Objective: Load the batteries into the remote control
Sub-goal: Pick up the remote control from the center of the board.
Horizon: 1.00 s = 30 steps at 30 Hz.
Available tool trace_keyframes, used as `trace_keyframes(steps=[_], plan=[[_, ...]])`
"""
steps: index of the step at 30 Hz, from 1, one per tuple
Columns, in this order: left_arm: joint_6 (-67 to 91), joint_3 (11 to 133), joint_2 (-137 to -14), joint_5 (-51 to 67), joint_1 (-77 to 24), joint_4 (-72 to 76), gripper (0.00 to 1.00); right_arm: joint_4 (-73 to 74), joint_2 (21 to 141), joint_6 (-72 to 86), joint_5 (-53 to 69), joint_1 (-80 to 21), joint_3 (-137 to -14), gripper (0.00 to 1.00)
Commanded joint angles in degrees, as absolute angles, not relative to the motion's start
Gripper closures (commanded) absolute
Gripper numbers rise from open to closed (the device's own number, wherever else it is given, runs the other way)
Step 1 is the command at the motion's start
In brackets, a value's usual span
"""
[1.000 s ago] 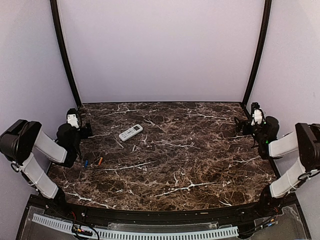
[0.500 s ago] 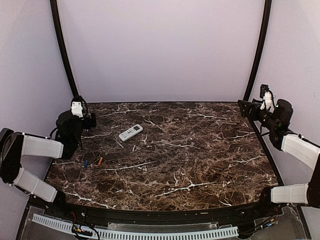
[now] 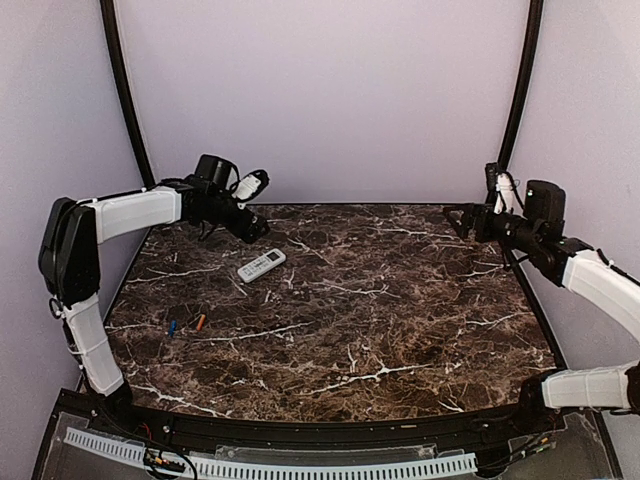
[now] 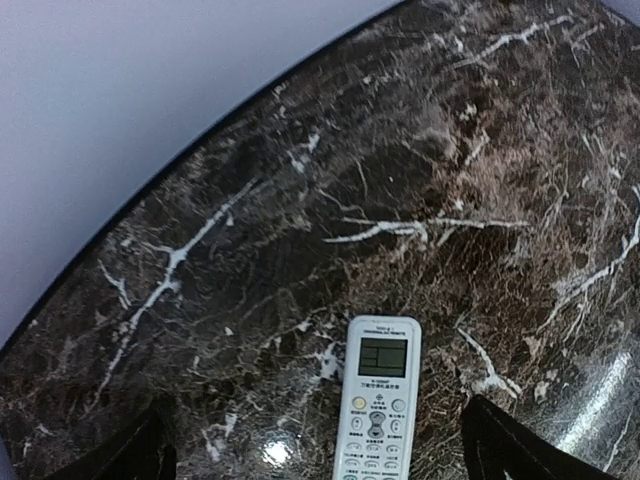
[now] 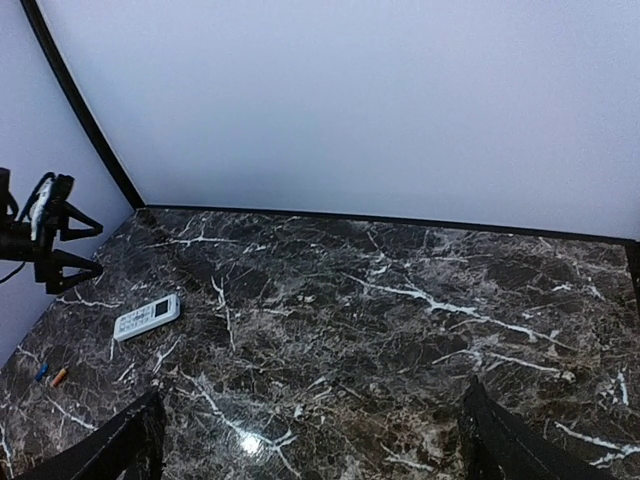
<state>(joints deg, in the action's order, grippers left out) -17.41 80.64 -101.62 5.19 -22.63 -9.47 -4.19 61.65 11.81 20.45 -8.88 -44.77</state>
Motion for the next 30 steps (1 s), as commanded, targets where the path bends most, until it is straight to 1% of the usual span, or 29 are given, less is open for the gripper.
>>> trace_keyframes(steps=[1, 7, 13, 15, 18, 19, 20, 21, 22, 23, 24, 25, 26, 27, 28, 29, 30], plan=[[-23.4, 91.5, -112.3, 8.9, -25.2, -31.3, 0.01, 2.9, 61.3, 9.9, 17.9, -13.3, -45.4, 0.01], [-25.2, 98.6, -122.8, 8.8, -25.5, -33.5, 0.01, 6.5, 64.5, 9.3, 17.6, -16.6, -48.6, 0.01], [-24.7, 102.3, -129.3, 9.9, -25.2, -35.7, 0.02, 8.2, 67.0, 9.3, 16.7, -19.9, -51.0, 0.01], [-24.4, 103.0, -130.6, 9.6, -25.1, -36.7, 0.05, 9.0, 67.8, 8.7, 15.7, -20.9, -52.2, 0.01], [-24.3, 103.2, -131.0, 10.5, -24.9, -38.0, 0.15, 9.5, 69.1, 8.1, 14.6, -22.0, -54.0, 0.01], [-24.3, 103.3, -130.9, 11.0, -24.9, -38.3, 0.22, 9.5, 69.6, 8.0, 14.5, -22.2, -54.6, 0.01], [-24.3, 103.4, -130.9, 11.2, -24.9, -38.8, 0.25, 9.5, 70.1, 7.9, 14.4, -22.4, -55.0, 0.01], [-24.2, 103.6, -130.9, 11.3, -24.9, -39.0, 0.34, 9.5, 70.8, 7.9, 14.4, -22.6, -55.7, 0.01], [-24.1, 103.8, -130.9, 11.4, -24.9, -39.4, 0.39, 9.5, 71.3, 7.9, 14.3, -22.8, -56.2, 0.01], [-24.1, 103.9, -130.9, 11.4, -24.9, -39.5, 0.48, 9.8, 71.8, 7.9, 14.4, -23.0, -56.8, 0.01], [-24.0, 104.0, -130.8, 11.4, -24.9, -39.9, 0.54, 10.2, 72.1, 7.9, 14.4, -23.4, -57.3, 0.01], [-23.8, 104.0, -130.7, 11.5, -24.9, -40.0, 0.65, 10.6, 72.4, 7.8, 14.4, -23.7, -57.8, 0.01], [-23.5, 104.1, -130.3, 11.6, -24.9, -40.0, 0.71, 10.9, 72.6, 7.6, 14.3, -24.0, -58.2, 0.02], [-22.9, 104.2, -130.0, 12.0, -24.9, -40.1, 0.82, 11.2, 72.6, 7.3, 14.1, -24.6, -58.5, 0.01], [-22.5, 104.6, -129.1, 12.2, -24.9, -40.1, 0.87, 11.7, 72.5, 7.1, 13.7, -25.1, -58.8, 0.01], [-21.5, 104.8, -128.5, 13.1, -24.9, -39.9, 0.96, 12.2, 72.4, 6.8, 13.5, -25.5, -59.2, 0.01], [-21.0, 105.2, -126.9, 13.6, -24.9, -39.6, 0.98, 12.6, 72.4, 6.6, 13.2, -26.0, -59.6, 0.01]])
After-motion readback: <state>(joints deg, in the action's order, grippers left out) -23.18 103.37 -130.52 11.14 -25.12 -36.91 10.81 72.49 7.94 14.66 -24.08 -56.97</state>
